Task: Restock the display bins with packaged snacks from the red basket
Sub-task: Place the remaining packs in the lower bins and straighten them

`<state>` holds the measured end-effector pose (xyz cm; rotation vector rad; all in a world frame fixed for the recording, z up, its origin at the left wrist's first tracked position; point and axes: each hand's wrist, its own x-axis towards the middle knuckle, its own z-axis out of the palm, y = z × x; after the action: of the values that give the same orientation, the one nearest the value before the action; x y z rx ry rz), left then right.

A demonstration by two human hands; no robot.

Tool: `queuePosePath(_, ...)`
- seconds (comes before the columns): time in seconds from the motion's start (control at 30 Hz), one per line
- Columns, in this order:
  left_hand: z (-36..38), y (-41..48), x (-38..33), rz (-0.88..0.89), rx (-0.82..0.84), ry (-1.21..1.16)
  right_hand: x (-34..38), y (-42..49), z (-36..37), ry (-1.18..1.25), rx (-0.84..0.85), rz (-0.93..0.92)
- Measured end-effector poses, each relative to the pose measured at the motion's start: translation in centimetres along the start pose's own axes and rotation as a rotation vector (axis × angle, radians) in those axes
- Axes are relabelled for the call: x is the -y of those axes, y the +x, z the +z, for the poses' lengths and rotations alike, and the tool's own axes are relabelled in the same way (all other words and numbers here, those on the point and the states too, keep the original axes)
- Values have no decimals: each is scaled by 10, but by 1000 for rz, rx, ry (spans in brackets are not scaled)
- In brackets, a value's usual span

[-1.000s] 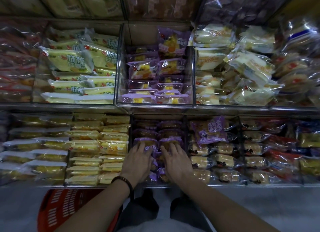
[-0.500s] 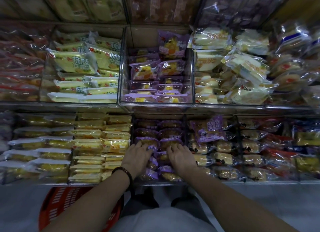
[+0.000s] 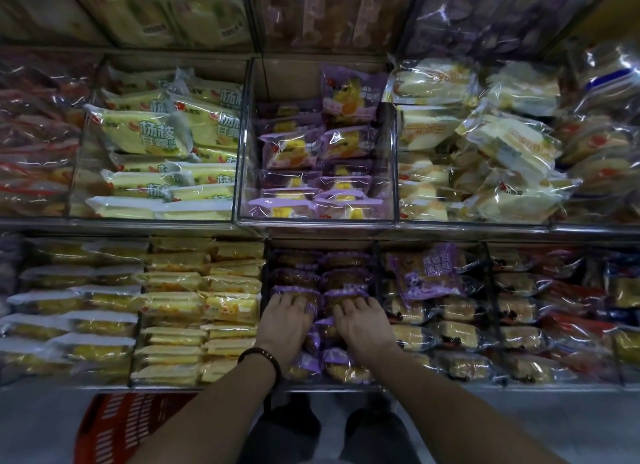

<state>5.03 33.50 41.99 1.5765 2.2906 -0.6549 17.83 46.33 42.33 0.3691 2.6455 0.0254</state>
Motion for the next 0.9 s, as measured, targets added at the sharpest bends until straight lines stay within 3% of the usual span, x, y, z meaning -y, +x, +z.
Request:
queuePosePath(0.27, -10, -1, 9, -135, -25, -127, -11, 17, -4, 33, -128, 23)
queuePosePath(0.63, -12, -14, 7, -143, -6, 24, -19, -10, -17, 65, -119, -20)
queuePosePath(0.9, -17, -12, 1, -198, 8, 75, -26, -41, -20, 157, -290, 16)
